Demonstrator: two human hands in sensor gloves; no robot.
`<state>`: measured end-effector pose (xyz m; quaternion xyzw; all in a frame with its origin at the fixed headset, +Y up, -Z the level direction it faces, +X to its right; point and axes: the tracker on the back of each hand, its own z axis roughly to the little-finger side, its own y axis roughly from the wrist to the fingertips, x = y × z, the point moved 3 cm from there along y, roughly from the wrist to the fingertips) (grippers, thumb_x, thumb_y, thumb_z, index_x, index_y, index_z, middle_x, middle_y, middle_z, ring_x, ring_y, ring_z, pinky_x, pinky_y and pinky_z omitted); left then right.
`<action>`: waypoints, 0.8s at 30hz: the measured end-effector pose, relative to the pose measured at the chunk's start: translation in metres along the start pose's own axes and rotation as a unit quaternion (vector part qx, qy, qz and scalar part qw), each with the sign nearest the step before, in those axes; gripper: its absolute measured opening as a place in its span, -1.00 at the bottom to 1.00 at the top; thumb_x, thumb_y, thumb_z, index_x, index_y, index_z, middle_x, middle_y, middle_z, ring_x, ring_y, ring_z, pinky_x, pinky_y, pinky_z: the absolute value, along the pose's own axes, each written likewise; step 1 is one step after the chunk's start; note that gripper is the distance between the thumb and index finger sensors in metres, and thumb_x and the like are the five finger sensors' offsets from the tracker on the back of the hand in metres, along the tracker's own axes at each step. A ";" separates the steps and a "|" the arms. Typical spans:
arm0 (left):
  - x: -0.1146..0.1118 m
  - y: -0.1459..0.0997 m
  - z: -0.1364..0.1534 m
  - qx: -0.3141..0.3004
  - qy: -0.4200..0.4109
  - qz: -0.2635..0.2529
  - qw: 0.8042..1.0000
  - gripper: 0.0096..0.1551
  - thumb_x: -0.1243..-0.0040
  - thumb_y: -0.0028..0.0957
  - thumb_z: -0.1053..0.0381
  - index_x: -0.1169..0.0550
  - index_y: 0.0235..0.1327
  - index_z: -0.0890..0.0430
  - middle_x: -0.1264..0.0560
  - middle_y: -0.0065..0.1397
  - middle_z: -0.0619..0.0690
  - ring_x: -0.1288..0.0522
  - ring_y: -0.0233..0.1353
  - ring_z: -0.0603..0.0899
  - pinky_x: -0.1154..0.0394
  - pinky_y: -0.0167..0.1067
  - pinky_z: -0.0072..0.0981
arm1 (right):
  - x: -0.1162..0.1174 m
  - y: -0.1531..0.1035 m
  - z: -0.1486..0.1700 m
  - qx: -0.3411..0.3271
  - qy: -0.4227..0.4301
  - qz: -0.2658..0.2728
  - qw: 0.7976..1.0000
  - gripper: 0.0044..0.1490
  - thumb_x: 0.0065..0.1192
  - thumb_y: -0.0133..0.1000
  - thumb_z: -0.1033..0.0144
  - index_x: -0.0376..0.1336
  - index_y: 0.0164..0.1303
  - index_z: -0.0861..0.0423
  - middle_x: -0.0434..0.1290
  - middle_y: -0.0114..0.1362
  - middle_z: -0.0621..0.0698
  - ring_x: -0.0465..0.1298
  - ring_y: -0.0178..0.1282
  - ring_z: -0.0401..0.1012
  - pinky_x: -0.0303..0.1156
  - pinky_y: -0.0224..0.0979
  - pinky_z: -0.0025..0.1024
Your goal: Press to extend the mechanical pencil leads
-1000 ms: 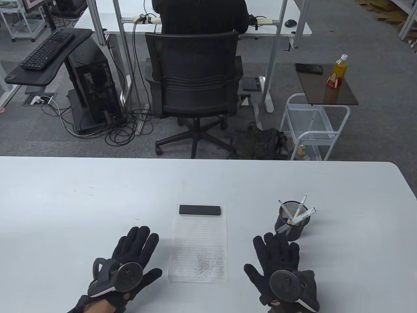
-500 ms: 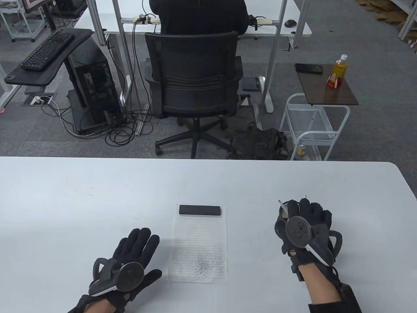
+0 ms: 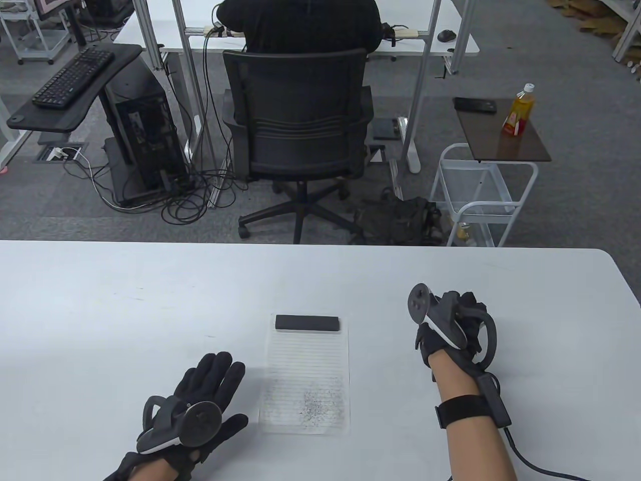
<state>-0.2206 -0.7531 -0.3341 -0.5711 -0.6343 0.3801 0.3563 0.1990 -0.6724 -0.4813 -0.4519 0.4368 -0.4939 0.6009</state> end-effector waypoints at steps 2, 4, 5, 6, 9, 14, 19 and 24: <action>0.000 0.000 0.000 0.000 0.001 0.000 1.000 0.13 -0.06 -0.05 -0.44 0.07 0.66 -0.03 0.12 0.73 0.14 0.04 0.70 0.42 -0.08 0.51 0.33 | 0.000 0.001 -0.002 -0.003 -0.003 0.000 1.000 -0.49 0.53 0.15 0.22 0.56 0.10 0.33 0.56 0.22 0.24 0.50 0.23 0.22 0.31 0.41 0.34; 0.000 0.000 0.001 0.001 0.001 -0.001 1.000 0.13 -0.06 -0.05 -0.44 0.07 0.66 -0.03 0.12 0.73 0.14 0.04 0.70 0.42 -0.08 0.51 0.33 | 0.000 0.001 -0.002 -0.004 -0.003 0.003 1.000 -0.49 0.53 0.14 0.23 0.57 0.08 0.34 0.57 0.21 0.24 0.51 0.22 0.22 0.31 0.41 0.34; 0.000 -0.001 0.001 0.001 0.000 -0.002 1.000 0.13 -0.06 -0.05 -0.44 0.07 0.66 -0.03 0.12 0.73 0.14 0.04 0.70 0.42 -0.08 0.51 0.33 | 0.000 0.001 -0.002 -0.012 -0.006 0.011 1.000 -0.50 0.54 0.14 0.23 0.57 0.07 0.33 0.58 0.20 0.23 0.51 0.22 0.21 0.32 0.40 0.34; 0.000 -0.001 0.001 0.001 -0.001 -0.001 1.000 0.13 -0.06 -0.05 -0.44 0.07 0.66 -0.03 0.12 0.73 0.14 0.04 0.70 0.42 -0.08 0.51 0.34 | -0.001 0.000 -0.002 -0.014 -0.007 0.018 1.000 -0.51 0.54 0.13 0.22 0.58 0.07 0.31 0.58 0.20 0.22 0.52 0.22 0.20 0.33 0.40 0.33; -0.001 -0.001 0.001 0.002 -0.004 0.003 1.000 0.12 -0.06 -0.05 -0.44 0.07 0.66 -0.03 0.12 0.73 0.14 0.04 0.69 0.42 -0.08 0.51 0.34 | -0.009 -0.003 0.001 -0.021 0.006 0.047 0.999 -0.53 0.54 0.12 0.18 0.58 0.07 0.24 0.57 0.22 0.18 0.52 0.23 0.20 0.35 0.40 0.32; -0.002 0.000 0.001 0.000 -0.007 0.007 1.000 0.12 -0.06 -0.05 -0.44 0.07 0.66 -0.03 0.12 0.73 0.14 0.04 0.70 0.42 -0.08 0.51 0.34 | -0.048 -0.018 0.014 -0.031 0.048 0.119 0.991 -0.51 0.52 0.13 0.13 0.54 0.14 0.17 0.53 0.29 0.16 0.49 0.30 0.21 0.35 0.41 0.33; -0.001 0.000 0.000 -0.001 -0.004 0.005 1.000 0.12 -0.06 -0.05 -0.44 0.07 0.66 -0.03 0.12 0.73 0.14 0.04 0.70 0.42 -0.08 0.51 0.34 | -0.104 -0.051 0.025 -0.055 0.118 0.214 0.968 -0.50 0.50 0.15 0.13 0.52 0.18 0.16 0.51 0.32 0.16 0.47 0.35 0.22 0.34 0.43 0.34; 0.001 -0.001 0.001 0.002 -0.004 -0.002 1.000 0.12 -0.06 -0.05 -0.44 0.07 0.66 -0.03 0.12 0.73 0.14 0.04 0.70 0.42 -0.08 0.51 0.34 | -0.141 -0.122 0.015 -0.126 0.187 0.320 0.920 -0.51 0.45 0.19 0.13 0.50 0.21 0.16 0.48 0.35 0.16 0.46 0.38 0.23 0.34 0.44 0.35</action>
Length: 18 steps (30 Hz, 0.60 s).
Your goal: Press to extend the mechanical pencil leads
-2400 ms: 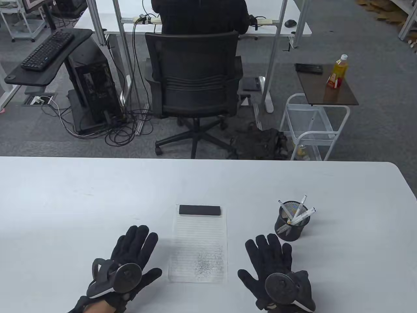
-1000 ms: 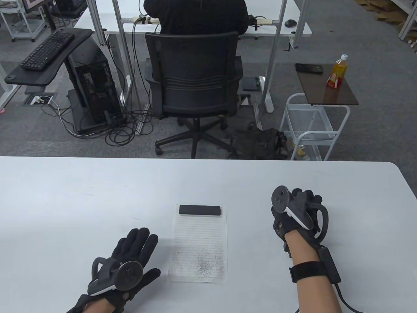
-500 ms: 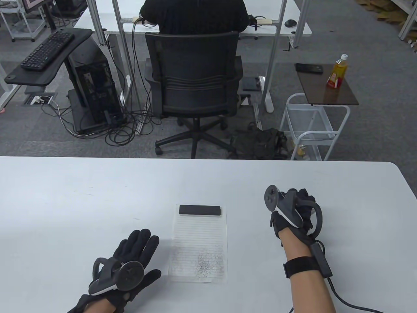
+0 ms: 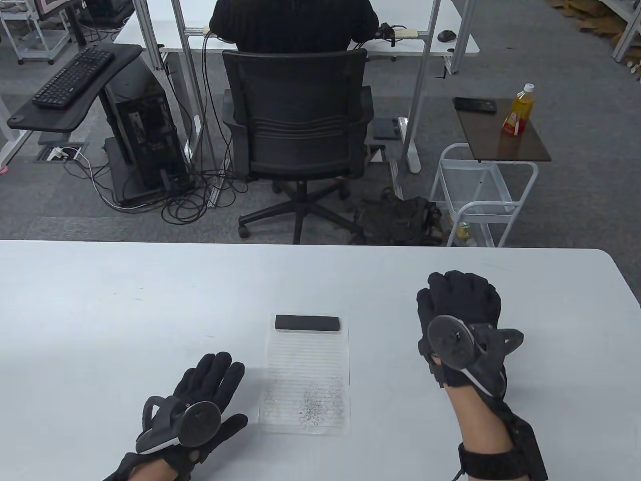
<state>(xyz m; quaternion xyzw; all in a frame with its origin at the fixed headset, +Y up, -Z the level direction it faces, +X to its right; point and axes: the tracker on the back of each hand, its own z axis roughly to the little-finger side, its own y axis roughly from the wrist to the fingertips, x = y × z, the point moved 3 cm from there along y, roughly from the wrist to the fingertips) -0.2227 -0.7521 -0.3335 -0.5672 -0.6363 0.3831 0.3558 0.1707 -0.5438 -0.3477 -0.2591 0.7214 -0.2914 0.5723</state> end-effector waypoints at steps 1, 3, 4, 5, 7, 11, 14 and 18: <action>0.000 0.000 0.000 0.001 0.000 0.000 1.000 0.12 -0.06 -0.05 -0.44 0.06 0.66 -0.03 0.12 0.73 0.13 0.04 0.69 0.42 -0.08 0.51 0.34 | -0.004 -0.006 -0.005 -0.008 0.019 0.008 1.000 -0.50 0.44 0.19 0.14 0.49 0.22 0.15 0.48 0.36 0.16 0.45 0.39 0.23 0.34 0.45 0.35; 0.000 0.000 0.001 0.002 0.000 0.000 1.000 0.12 -0.06 -0.05 -0.44 0.06 0.66 -0.03 0.12 0.73 0.14 0.04 0.69 0.42 -0.08 0.51 0.34 | -0.005 -0.020 -0.010 0.006 0.064 0.013 0.998 -0.50 0.41 0.21 0.14 0.47 0.25 0.15 0.47 0.38 0.17 0.46 0.42 0.25 0.36 0.45 0.36; 0.000 0.000 0.001 0.002 -0.001 0.001 1.000 0.12 -0.06 -0.05 -0.44 0.06 0.66 -0.03 0.12 0.73 0.14 0.04 0.69 0.42 -0.07 0.51 0.34 | -0.002 -0.024 -0.009 0.015 0.094 0.010 0.995 -0.50 0.40 0.21 0.15 0.45 0.27 0.15 0.46 0.39 0.18 0.46 0.43 0.25 0.37 0.44 0.37; 0.000 0.000 0.000 0.001 0.001 0.003 1.000 0.12 -0.06 -0.05 -0.44 0.06 0.66 -0.03 0.12 0.73 0.14 0.04 0.70 0.42 -0.07 0.51 0.34 | 0.004 -0.029 -0.007 0.030 0.139 0.011 0.990 -0.50 0.39 0.22 0.18 0.44 0.28 0.15 0.46 0.40 0.21 0.47 0.43 0.28 0.40 0.41 0.42; 0.002 0.000 0.001 0.001 0.006 -0.002 1.000 0.12 -0.06 -0.05 -0.44 0.06 0.66 -0.04 0.12 0.73 0.14 0.04 0.70 0.42 -0.07 0.51 0.34 | 0.023 -0.036 0.001 0.074 0.227 -0.003 0.971 -0.50 0.35 0.23 0.17 0.41 0.31 0.13 0.47 0.40 0.22 0.49 0.43 0.29 0.42 0.36 0.49; 0.001 -0.001 0.003 0.006 -0.003 -0.001 1.000 0.12 -0.06 -0.05 -0.44 0.06 0.66 -0.03 0.12 0.73 0.14 0.04 0.70 0.42 -0.07 0.51 0.34 | 0.075 -0.043 0.007 0.140 0.436 -0.058 0.887 -0.49 0.24 0.25 0.22 0.34 0.37 0.13 0.43 0.44 0.29 0.47 0.45 0.37 0.41 0.29 0.58; -0.001 -0.001 0.004 0.008 0.000 0.002 1.000 0.12 -0.06 -0.05 -0.44 0.06 0.66 -0.03 0.12 0.73 0.14 0.04 0.70 0.42 -0.07 0.51 0.34 | 0.106 -0.052 0.006 0.191 0.551 -0.105 0.805 -0.48 0.14 0.26 0.25 0.29 0.42 0.10 0.39 0.48 0.33 0.42 0.47 0.43 0.30 0.31 0.66; -0.002 -0.001 0.005 0.009 -0.003 0.008 1.000 0.12 -0.05 -0.05 -0.44 0.06 0.66 -0.03 0.12 0.73 0.14 0.05 0.70 0.42 -0.07 0.51 0.34 | 0.132 -0.063 0.003 0.198 0.581 -0.165 0.772 -0.47 0.02 0.28 0.23 0.23 0.49 -0.01 0.37 0.48 0.31 0.37 0.50 0.45 0.16 0.34 0.72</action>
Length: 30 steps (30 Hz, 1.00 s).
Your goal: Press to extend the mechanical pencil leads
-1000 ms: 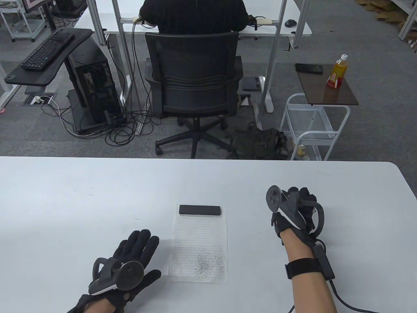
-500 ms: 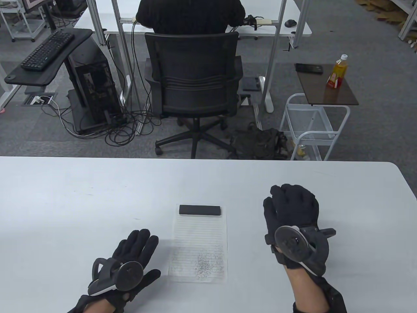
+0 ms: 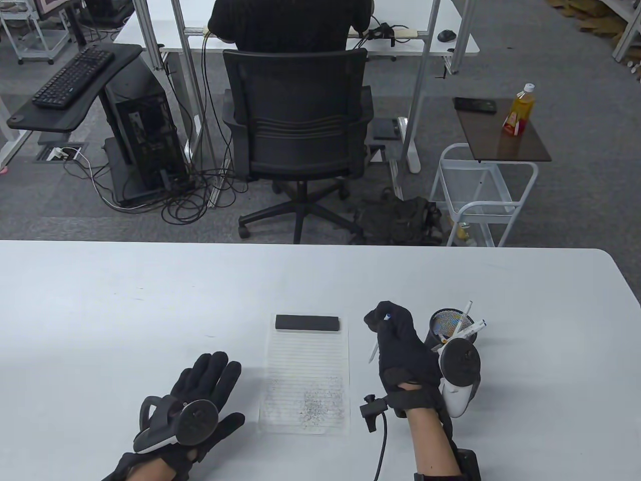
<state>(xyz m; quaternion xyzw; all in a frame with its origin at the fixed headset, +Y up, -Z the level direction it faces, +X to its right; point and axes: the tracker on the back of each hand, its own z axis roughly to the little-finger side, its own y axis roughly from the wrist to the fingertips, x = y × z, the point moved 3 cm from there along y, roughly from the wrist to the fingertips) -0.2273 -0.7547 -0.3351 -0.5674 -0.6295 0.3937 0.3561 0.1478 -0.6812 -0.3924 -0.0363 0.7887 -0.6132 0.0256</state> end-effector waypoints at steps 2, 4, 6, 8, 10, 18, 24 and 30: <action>-0.001 0.000 0.000 0.000 0.000 0.003 1.000 0.11 -0.05 -0.05 -0.44 0.06 0.66 -0.03 0.12 0.73 0.14 0.04 0.70 0.42 -0.07 0.51 0.34 | 0.006 0.001 0.012 0.010 0.023 -0.029 0.999 -0.47 -0.02 0.29 0.21 0.21 0.50 -0.08 0.38 0.45 0.26 0.39 0.47 0.42 0.14 0.37 0.70; -0.002 0.001 0.000 -0.001 -0.001 0.006 1.000 0.10 -0.05 -0.04 -0.44 0.05 0.66 -0.06 0.11 0.73 0.14 0.05 0.70 0.42 -0.07 0.51 0.34 | 0.013 0.001 0.024 0.023 0.062 -0.060 0.996 -0.47 -0.05 0.31 0.19 0.19 0.52 -0.11 0.36 0.39 0.21 0.40 0.37 0.33 0.13 0.37 0.68; -0.003 0.001 -0.001 -0.002 0.000 0.010 1.000 0.10 -0.05 -0.04 -0.44 0.06 0.66 -0.06 0.11 0.73 0.14 0.05 0.70 0.42 -0.07 0.51 0.34 | 0.019 0.001 0.039 0.034 0.121 -0.076 0.989 -0.47 -0.07 0.32 0.15 0.18 0.53 -0.11 0.34 0.33 0.19 0.37 0.24 0.27 0.10 0.36 0.66; -0.003 0.001 -0.001 -0.003 0.000 0.011 1.000 0.10 -0.05 -0.04 -0.44 0.06 0.66 -0.05 0.11 0.73 0.14 0.05 0.70 0.42 -0.07 0.51 0.35 | 0.019 0.000 0.047 0.026 0.153 -0.060 0.986 -0.44 -0.04 0.32 0.01 0.23 0.49 -0.03 0.36 0.27 0.18 0.37 0.15 0.24 0.12 0.37 0.54; -0.002 0.001 -0.001 -0.003 -0.001 0.010 1.000 0.11 -0.05 -0.04 -0.44 0.06 0.66 -0.05 0.11 0.73 0.14 0.05 0.70 0.42 -0.07 0.51 0.34 | 0.016 -0.001 0.053 0.018 0.172 -0.039 0.984 -0.29 -0.02 0.30 -0.20 0.24 0.46 0.07 0.39 0.23 0.17 0.39 0.10 0.22 0.17 0.35 0.47; -0.003 0.001 0.000 -0.003 -0.001 0.005 1.000 0.11 -0.05 -0.05 -0.44 0.06 0.66 -0.04 0.11 0.73 0.14 0.05 0.70 0.42 -0.07 0.51 0.34 | 0.014 -0.005 0.077 0.012 0.308 -0.003 0.951 -0.17 -0.10 0.29 -0.29 0.38 0.21 0.23 0.48 0.04 0.15 0.45 -0.06 0.17 0.29 0.26 0.39; -0.003 0.001 0.000 -0.002 0.000 0.006 1.000 0.11 -0.05 -0.04 -0.44 0.06 0.66 -0.04 0.11 0.73 0.14 0.05 0.70 0.42 -0.07 0.51 0.34 | 0.010 -0.005 0.081 0.002 0.328 0.010 0.944 -0.31 -0.07 0.27 -0.11 0.44 0.01 0.24 0.51 -0.17 0.10 0.48 -0.24 0.11 0.39 0.13 0.33; -0.003 0.002 0.000 -0.003 -0.001 0.005 1.000 0.11 -0.05 -0.04 -0.44 0.06 0.66 -0.04 0.12 0.73 0.14 0.05 0.70 0.42 -0.07 0.51 0.34 | 0.006 -0.005 0.079 -0.023 0.364 0.005 0.931 -0.15 -0.16 0.25 -0.27 0.42 0.07 0.26 0.50 -0.14 0.10 0.47 -0.21 0.10 0.38 0.14 0.31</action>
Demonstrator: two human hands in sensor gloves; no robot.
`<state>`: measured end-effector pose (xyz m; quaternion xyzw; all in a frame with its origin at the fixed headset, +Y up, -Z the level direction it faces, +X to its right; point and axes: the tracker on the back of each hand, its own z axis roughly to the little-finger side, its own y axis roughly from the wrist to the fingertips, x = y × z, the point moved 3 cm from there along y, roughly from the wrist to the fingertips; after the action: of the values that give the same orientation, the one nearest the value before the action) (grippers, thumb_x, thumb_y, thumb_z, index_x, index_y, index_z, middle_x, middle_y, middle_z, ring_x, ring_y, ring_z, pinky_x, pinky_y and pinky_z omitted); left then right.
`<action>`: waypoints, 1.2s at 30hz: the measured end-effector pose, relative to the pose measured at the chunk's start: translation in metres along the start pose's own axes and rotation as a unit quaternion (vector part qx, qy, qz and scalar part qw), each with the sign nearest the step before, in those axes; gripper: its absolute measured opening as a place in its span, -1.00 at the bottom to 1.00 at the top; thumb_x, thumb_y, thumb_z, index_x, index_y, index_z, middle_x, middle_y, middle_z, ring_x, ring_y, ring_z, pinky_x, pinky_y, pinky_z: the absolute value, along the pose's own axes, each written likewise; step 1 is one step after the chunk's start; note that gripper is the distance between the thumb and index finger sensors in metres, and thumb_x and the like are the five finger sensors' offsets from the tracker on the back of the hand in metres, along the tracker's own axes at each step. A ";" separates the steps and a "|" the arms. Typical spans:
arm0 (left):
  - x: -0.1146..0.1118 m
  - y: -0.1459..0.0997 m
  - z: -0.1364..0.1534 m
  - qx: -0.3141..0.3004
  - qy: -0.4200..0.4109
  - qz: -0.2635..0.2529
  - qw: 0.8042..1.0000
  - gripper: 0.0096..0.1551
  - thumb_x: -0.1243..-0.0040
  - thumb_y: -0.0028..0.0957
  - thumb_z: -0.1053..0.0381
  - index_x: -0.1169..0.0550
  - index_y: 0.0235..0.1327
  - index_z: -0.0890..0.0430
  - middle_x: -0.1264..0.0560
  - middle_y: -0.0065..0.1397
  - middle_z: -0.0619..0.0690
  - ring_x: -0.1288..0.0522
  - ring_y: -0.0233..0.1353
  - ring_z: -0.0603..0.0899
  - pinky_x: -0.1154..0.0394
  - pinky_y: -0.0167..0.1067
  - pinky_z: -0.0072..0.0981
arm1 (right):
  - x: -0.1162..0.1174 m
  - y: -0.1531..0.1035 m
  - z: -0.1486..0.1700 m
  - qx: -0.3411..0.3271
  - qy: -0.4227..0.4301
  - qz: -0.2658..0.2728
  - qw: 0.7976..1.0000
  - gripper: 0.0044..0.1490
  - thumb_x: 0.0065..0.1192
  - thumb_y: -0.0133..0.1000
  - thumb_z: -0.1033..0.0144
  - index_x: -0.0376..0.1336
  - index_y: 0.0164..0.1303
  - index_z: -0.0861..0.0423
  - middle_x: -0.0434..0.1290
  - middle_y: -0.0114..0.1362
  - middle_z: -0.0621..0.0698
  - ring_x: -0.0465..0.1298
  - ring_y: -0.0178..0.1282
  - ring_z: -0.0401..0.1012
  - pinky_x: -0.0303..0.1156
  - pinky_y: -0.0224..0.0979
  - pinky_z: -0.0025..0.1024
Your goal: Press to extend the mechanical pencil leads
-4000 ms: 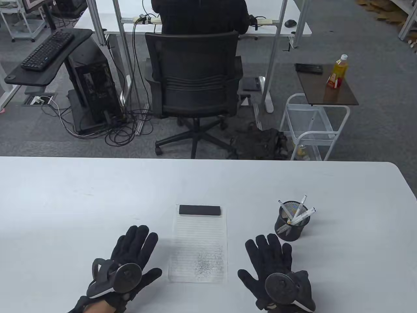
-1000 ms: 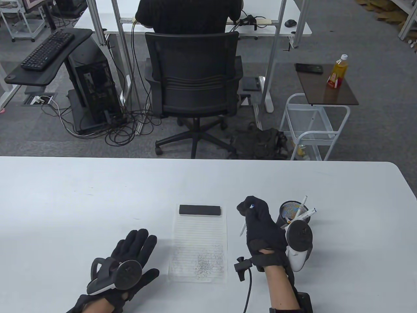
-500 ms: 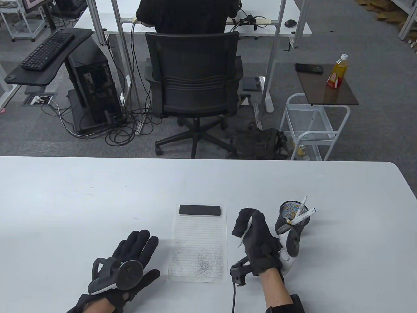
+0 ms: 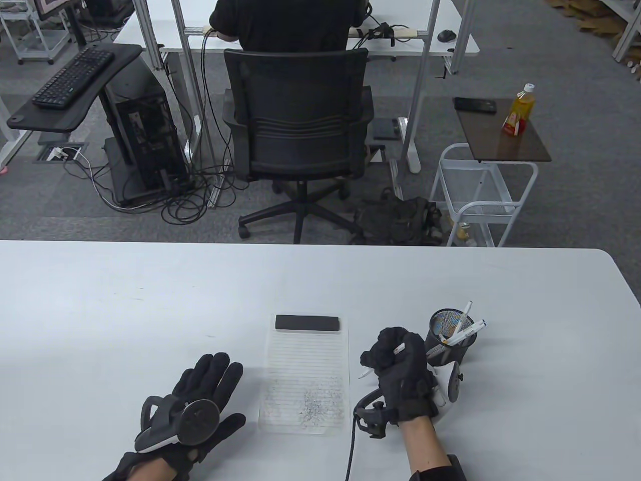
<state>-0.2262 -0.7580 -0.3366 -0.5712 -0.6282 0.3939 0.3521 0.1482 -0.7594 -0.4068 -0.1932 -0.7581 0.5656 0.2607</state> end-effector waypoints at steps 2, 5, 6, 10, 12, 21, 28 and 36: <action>0.000 0.000 -0.001 -0.001 0.002 0.001 1.000 0.11 -0.05 -0.05 -0.44 0.06 0.66 -0.04 0.12 0.73 0.13 0.05 0.70 0.42 -0.07 0.51 0.34 | 0.001 -0.001 0.002 0.000 0.011 -0.008 1.000 -0.12 -0.20 0.24 -0.28 0.41 0.09 0.26 0.50 -0.12 0.11 0.47 -0.20 0.10 0.37 0.15 0.31; 0.000 0.000 -0.001 -0.002 0.002 0.001 1.000 0.11 -0.05 -0.05 -0.44 0.06 0.66 -0.04 0.12 0.73 0.13 0.05 0.70 0.41 -0.07 0.51 0.34 | 0.002 -0.001 0.004 -0.001 0.022 -0.009 1.000 -0.20 -0.19 0.26 -0.17 0.42 0.07 0.27 0.50 -0.14 0.12 0.47 -0.22 0.11 0.37 0.14 0.33; 0.000 0.000 -0.001 -0.002 0.001 0.000 1.000 0.11 -0.05 -0.04 -0.44 0.06 0.66 -0.04 0.12 0.73 0.13 0.05 0.70 0.42 -0.07 0.51 0.34 | 0.002 -0.001 0.005 0.006 0.016 -0.008 1.000 -0.22 -0.15 0.26 -0.16 0.43 0.06 0.27 0.50 -0.15 0.11 0.47 -0.22 0.11 0.37 0.13 0.33; 0.000 0.000 -0.001 -0.003 0.003 -0.003 1.000 0.11 -0.05 -0.04 -0.44 0.06 0.66 -0.04 0.12 0.73 0.13 0.05 0.70 0.41 -0.07 0.51 0.34 | 0.001 -0.002 0.006 -0.001 0.032 -0.010 0.999 -0.24 -0.14 0.27 -0.15 0.42 0.06 0.28 0.50 -0.16 0.11 0.47 -0.23 0.11 0.39 0.12 0.32; 0.000 0.000 -0.001 -0.003 0.001 -0.003 1.000 0.11 -0.04 -0.04 -0.44 0.06 0.66 -0.04 0.12 0.73 0.14 0.05 0.70 0.41 -0.07 0.51 0.34 | 0.003 -0.002 0.007 -0.002 0.031 -0.018 0.999 -0.16 -0.20 0.25 -0.22 0.42 0.08 0.27 0.50 -0.14 0.11 0.47 -0.22 0.10 0.38 0.14 0.31; 0.000 0.000 -0.002 -0.003 0.003 -0.003 1.000 0.11 -0.05 -0.04 -0.43 0.06 0.66 -0.04 0.12 0.73 0.13 0.05 0.70 0.42 -0.07 0.51 0.34 | 0.005 -0.003 0.014 0.014 0.035 -0.029 0.999 -0.28 -0.14 0.28 -0.08 0.43 0.05 0.28 0.50 -0.17 0.11 0.48 -0.23 0.11 0.39 0.13 0.33; 0.000 0.000 -0.002 -0.005 0.004 -0.003 1.000 0.11 -0.05 -0.05 -0.44 0.06 0.66 -0.04 0.12 0.73 0.13 0.05 0.70 0.41 -0.07 0.51 0.34 | 0.011 -0.004 0.024 0.044 0.058 -0.067 0.995 -0.19 -0.18 0.28 -0.16 0.39 0.15 0.30 0.48 -0.08 0.15 0.45 -0.15 0.14 0.33 0.20 0.37; -0.001 0.000 -0.002 -0.004 0.004 -0.001 1.000 0.11 -0.05 -0.04 -0.44 0.06 0.66 -0.04 0.12 0.73 0.13 0.05 0.70 0.42 -0.07 0.51 0.34 | 0.009 -0.004 0.033 0.047 0.025 -0.056 0.997 -0.19 -0.19 0.27 -0.17 0.40 0.13 0.29 0.48 -0.10 0.14 0.46 -0.17 0.12 0.35 0.18 0.35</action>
<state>-0.2242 -0.7587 -0.3360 -0.5735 -0.6291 0.3886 0.3525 0.1208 -0.7803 -0.4085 -0.1517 -0.7334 0.5803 0.3199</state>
